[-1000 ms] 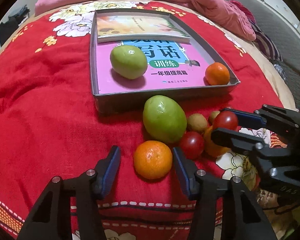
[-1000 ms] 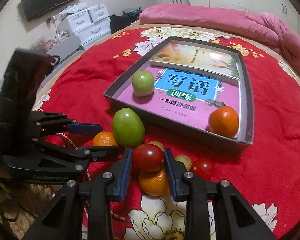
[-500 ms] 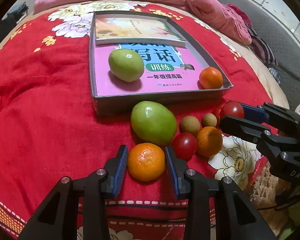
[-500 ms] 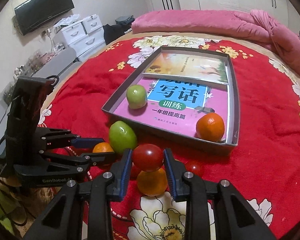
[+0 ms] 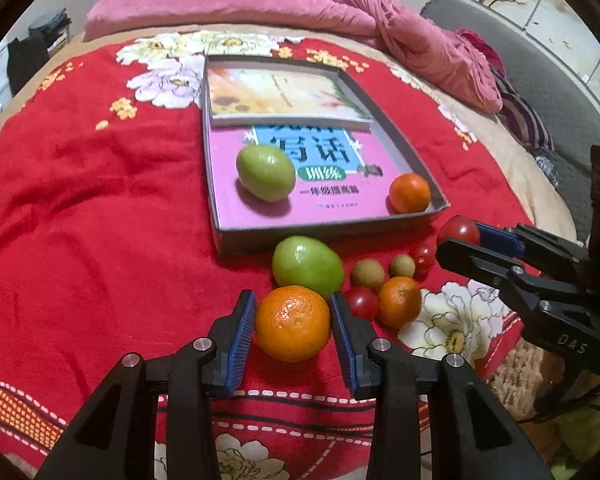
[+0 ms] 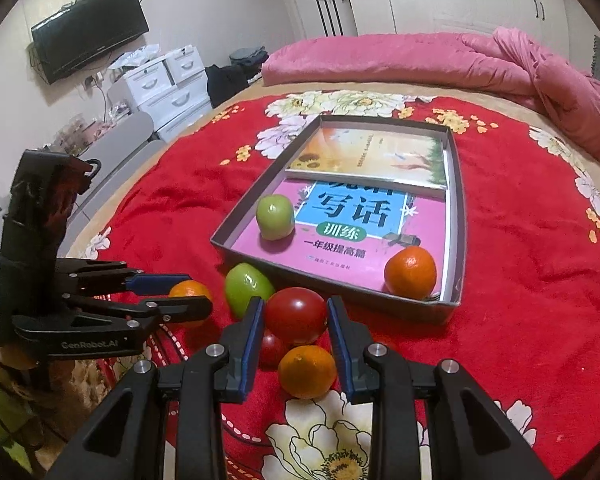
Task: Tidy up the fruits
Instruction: 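Lift the red tomato and tangerine toward the tray with both tools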
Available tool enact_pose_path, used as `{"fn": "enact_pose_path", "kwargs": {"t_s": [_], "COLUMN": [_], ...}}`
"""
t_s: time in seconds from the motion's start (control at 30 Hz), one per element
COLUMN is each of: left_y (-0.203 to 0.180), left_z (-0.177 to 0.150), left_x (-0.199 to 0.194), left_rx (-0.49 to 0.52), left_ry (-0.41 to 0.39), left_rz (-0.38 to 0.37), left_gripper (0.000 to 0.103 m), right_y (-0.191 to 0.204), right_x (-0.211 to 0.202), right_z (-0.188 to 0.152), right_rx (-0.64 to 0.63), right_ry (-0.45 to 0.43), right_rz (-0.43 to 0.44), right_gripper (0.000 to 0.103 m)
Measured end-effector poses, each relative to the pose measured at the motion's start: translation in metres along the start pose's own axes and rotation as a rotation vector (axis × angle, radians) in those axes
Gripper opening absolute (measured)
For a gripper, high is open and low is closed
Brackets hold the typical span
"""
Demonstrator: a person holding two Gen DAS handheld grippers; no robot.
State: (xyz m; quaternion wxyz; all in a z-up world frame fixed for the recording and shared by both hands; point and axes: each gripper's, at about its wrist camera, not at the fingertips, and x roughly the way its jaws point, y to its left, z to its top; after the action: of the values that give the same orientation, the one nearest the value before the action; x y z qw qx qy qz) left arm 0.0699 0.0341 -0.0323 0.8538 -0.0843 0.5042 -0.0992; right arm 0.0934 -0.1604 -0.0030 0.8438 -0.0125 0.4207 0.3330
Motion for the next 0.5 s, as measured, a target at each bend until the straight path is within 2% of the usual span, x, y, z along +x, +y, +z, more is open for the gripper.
{"fn": "enact_pose_path", "kwargs": {"t_s": [0.5], "left_y": [-0.004], "left_z": [0.013], "left_x": [-0.030], "left_rx": [-0.025], "left_ry": [-0.060], "left_rz": [0.004], "left_gripper": [0.039], "right_y": [-0.001], "right_x": [-0.014], "right_z": [0.005], "right_rx": [0.004], "right_ry": [-0.046], "right_rz": [0.000], "right_gripper": [0.032]}}
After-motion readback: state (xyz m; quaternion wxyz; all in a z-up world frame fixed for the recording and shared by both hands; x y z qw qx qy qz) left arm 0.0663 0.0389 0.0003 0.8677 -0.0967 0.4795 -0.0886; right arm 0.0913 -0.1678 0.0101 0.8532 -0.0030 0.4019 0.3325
